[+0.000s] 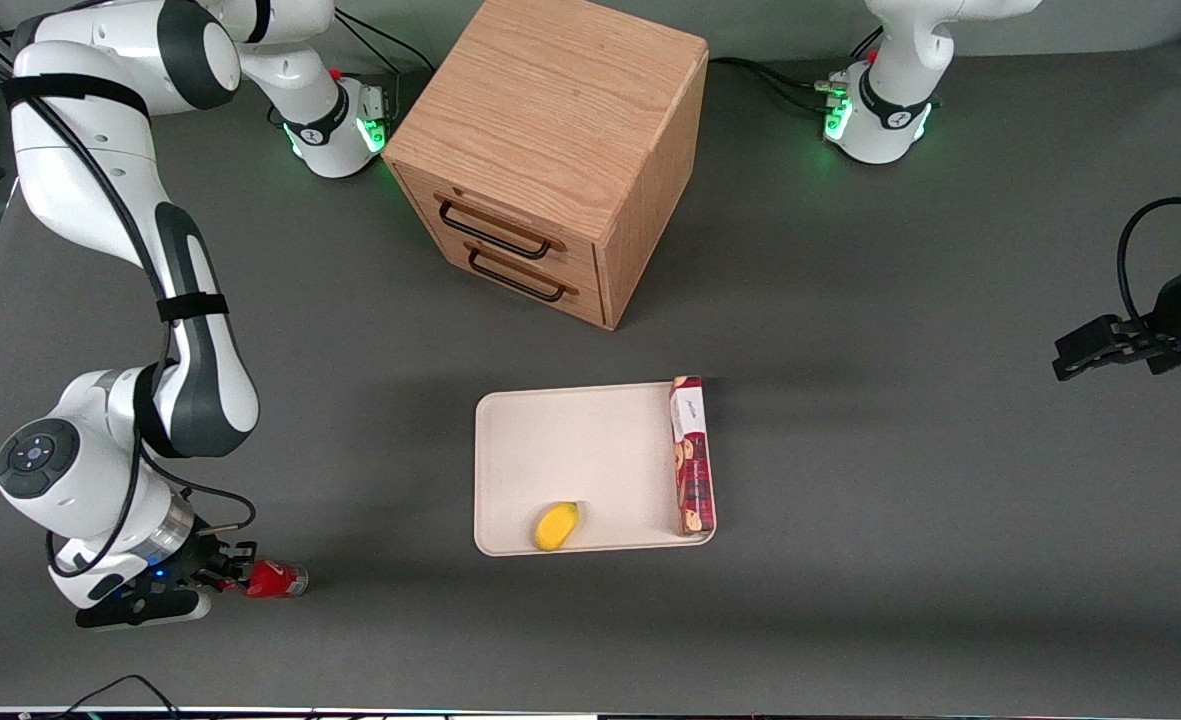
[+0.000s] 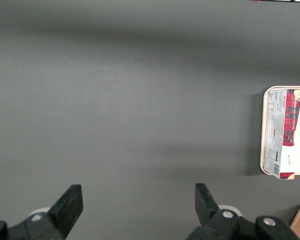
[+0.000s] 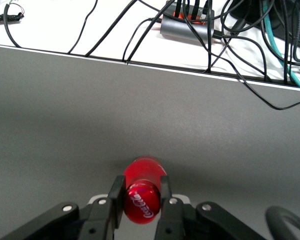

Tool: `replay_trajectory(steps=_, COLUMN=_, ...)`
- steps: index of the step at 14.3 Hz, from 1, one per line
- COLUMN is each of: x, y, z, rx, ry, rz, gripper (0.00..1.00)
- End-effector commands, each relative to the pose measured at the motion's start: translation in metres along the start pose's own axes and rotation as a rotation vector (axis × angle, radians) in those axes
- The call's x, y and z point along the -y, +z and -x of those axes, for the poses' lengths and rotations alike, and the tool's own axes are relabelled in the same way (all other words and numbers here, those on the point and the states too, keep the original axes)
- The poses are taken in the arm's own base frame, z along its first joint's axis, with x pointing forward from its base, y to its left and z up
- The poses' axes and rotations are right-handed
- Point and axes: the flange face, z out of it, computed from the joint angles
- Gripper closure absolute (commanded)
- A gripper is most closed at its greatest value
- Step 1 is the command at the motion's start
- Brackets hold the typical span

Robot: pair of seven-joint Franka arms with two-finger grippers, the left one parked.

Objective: Place coke bottle on tray
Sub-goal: 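Close the right gripper on the red bottle and lift it, then carry the held bottle over the white tray beside the lemon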

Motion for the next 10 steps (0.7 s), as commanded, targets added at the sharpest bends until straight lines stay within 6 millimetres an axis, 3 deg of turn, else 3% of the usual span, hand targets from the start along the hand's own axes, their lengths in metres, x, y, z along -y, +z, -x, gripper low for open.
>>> replay_trajectory(steps=1, x=-0.003, y=-0.077, z=-0.007, rx=0.052, ry=0.011, rz=0.015, gripper=1.00)
replay_trajectory(steps=2, x=-0.002, y=-0.115, z=-0.008, rx=0.058, ry=0.010, rz=0.012, gripper=1.00)
replay_trajectory(steps=6, x=0.025, y=-0.233, z=0.000, rx=0.153, ry=-0.024, rz=-0.009, gripper=1.00)
replay_trajectory(steps=8, x=0.063, y=-0.288, z=0.011, rx=0.170, ry=-0.025, rz=-0.028, gripper=1.00)
replay_trajectory(steps=10, x=0.115, y=-0.310, z=0.022, rx=0.178, ry=0.060, rz=-0.018, gripper=1.00)
